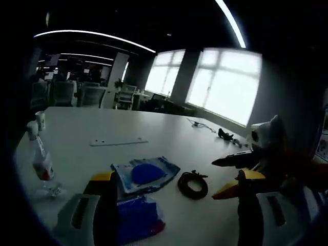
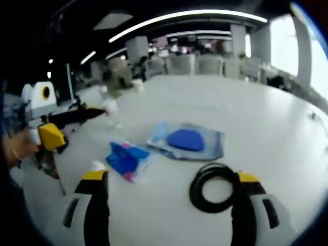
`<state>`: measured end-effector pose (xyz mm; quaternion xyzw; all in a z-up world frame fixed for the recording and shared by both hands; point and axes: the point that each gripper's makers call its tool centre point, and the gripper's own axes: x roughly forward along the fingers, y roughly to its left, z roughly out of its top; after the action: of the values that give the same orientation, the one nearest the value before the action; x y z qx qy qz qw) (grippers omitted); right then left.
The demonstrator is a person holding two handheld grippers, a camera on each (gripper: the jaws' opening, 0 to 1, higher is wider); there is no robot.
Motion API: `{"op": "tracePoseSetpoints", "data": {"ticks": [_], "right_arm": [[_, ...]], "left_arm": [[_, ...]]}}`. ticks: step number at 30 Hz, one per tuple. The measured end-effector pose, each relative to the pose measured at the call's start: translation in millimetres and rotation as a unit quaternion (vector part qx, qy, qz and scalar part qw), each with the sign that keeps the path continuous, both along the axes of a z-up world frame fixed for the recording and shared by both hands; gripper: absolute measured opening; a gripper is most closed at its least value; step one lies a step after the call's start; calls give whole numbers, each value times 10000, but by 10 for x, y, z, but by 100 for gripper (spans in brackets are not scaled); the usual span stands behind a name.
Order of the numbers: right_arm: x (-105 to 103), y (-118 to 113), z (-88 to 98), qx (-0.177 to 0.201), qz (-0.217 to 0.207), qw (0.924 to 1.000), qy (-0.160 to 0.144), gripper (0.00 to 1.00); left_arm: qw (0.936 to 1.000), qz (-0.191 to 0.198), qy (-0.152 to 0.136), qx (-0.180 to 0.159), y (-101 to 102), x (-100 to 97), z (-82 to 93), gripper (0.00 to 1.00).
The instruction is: Arrange the tabletop items into an orderly group along one side of the table until the central work area is clear of visible clutter.
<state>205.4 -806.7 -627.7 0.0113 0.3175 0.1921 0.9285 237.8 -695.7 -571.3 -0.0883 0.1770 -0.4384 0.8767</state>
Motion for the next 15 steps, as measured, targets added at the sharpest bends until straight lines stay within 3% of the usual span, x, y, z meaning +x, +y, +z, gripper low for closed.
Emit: {"op": "tracePoseSetpoints", "data": {"ticks": [15], "right_arm": [[-248,620,-5,248,1169,9924,-305,90]], "left_arm": [[9998,151,-145,-11,392,-78,20,95]]}}
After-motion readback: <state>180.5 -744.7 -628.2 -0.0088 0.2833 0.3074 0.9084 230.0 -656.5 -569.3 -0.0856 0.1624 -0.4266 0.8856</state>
